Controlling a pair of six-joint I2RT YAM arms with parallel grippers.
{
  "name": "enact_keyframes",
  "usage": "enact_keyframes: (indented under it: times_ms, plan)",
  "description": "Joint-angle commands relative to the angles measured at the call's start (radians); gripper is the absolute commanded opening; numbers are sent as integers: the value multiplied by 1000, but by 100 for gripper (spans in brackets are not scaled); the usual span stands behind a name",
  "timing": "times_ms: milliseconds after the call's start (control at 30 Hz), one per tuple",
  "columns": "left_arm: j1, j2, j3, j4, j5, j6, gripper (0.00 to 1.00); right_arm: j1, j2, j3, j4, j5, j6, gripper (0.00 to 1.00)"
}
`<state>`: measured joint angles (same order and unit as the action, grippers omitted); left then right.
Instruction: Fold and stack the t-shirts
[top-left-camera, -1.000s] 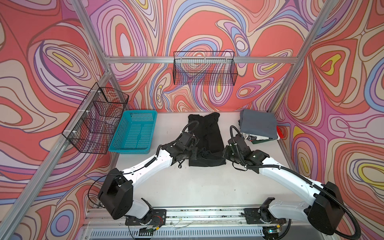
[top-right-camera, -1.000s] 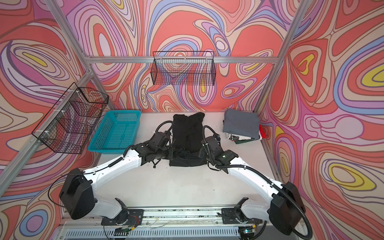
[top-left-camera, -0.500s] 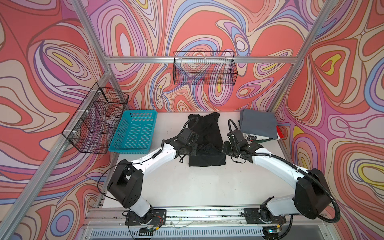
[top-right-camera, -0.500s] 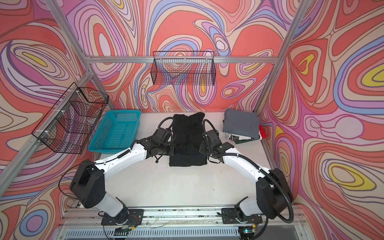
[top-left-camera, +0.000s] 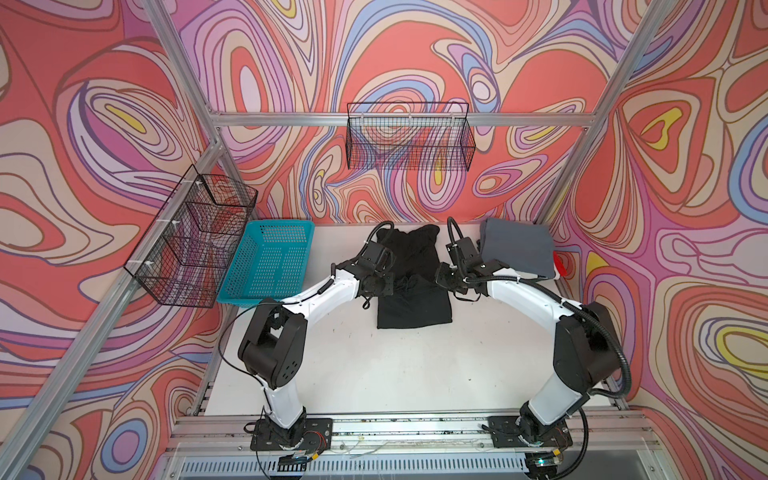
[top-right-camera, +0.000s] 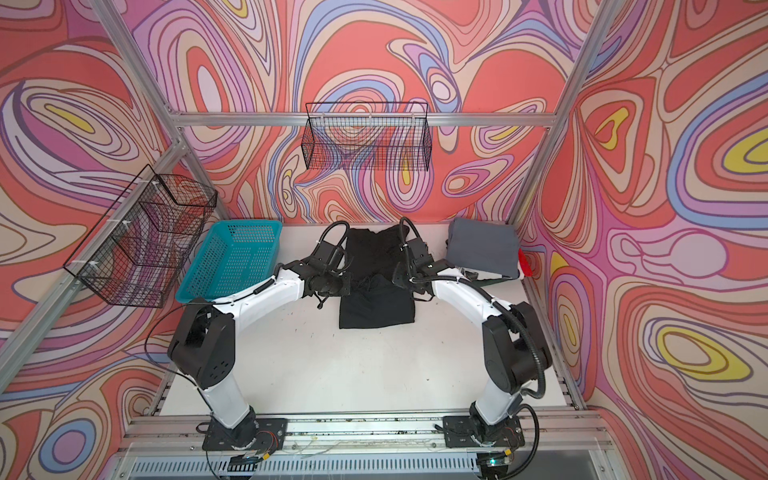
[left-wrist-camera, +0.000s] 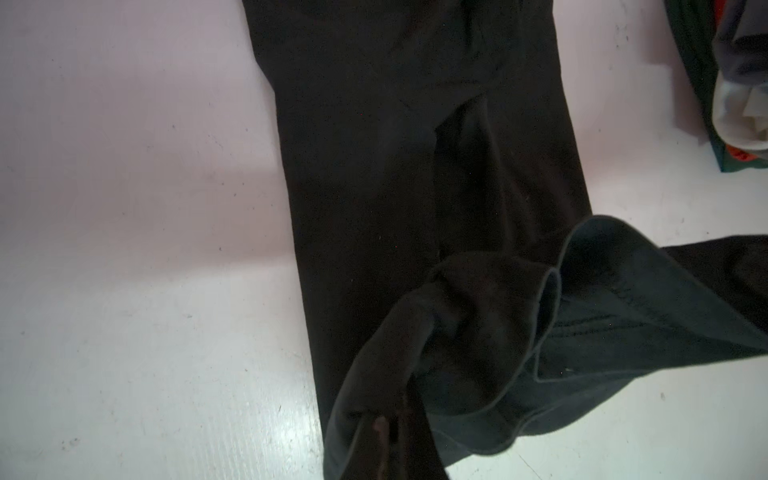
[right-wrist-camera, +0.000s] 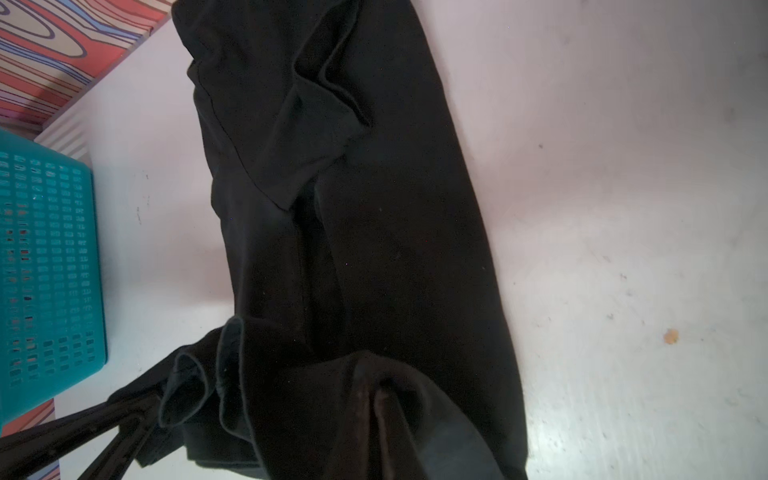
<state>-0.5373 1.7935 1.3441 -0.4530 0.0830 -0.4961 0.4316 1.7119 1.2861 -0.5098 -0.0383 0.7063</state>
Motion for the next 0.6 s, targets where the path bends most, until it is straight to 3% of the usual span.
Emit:
enact_keyframes:
  times_ms: [0, 233, 567]
  plan:
    - [20, 47, 53, -29, 21, 19, 0, -17, 43, 58, -38, -21, -33, 0]
    - [37, 115, 112, -59, 17, 29, 0, -27, 132, 152, -79, 1, -55, 0]
    - [57, 162, 135, -51, 24, 34, 0, -33, 176, 162, -75, 15, -51, 0]
